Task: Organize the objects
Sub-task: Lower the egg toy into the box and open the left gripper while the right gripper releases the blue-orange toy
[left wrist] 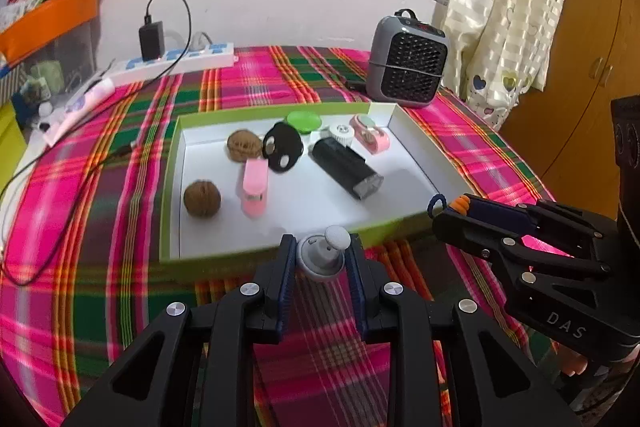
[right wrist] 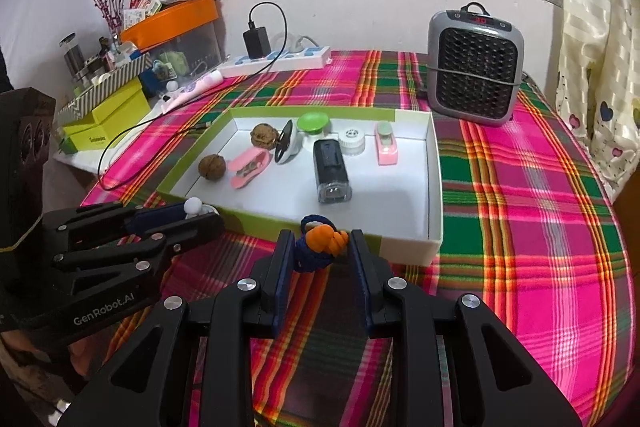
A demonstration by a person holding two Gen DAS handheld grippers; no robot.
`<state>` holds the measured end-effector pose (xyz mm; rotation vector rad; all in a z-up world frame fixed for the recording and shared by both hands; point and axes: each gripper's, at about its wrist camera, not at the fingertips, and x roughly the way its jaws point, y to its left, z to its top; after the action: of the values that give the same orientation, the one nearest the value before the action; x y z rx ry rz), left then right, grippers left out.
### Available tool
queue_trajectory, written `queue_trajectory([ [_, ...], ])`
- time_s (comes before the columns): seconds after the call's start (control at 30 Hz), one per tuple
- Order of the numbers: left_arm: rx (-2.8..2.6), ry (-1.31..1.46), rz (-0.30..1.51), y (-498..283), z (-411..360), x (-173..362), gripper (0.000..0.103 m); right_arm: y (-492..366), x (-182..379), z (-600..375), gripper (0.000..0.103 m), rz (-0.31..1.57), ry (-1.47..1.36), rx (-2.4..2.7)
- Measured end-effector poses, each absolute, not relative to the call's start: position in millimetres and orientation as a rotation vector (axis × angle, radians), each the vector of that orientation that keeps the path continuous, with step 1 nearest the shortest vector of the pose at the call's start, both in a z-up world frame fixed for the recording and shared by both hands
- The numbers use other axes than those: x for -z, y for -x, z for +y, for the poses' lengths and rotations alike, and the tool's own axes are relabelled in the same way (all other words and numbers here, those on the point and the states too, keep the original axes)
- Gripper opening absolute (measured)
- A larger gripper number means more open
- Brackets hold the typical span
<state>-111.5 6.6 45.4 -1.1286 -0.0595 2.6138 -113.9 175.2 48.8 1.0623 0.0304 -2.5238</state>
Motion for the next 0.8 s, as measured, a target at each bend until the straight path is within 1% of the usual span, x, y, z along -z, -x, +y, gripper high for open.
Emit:
queue_trajectory([
  [0.37, -2.598, 1.145, -0.08, 149, 13, -44, 0.023, 151, -53, 184, 0.029, 0.028, -1.077, 2.577],
  [0.8, -2.579, 1.196, -0.075, 184, 18, -28, 0.023, 195, -33, 183, 0.029, 0.063, -1.168, 2.568],
])
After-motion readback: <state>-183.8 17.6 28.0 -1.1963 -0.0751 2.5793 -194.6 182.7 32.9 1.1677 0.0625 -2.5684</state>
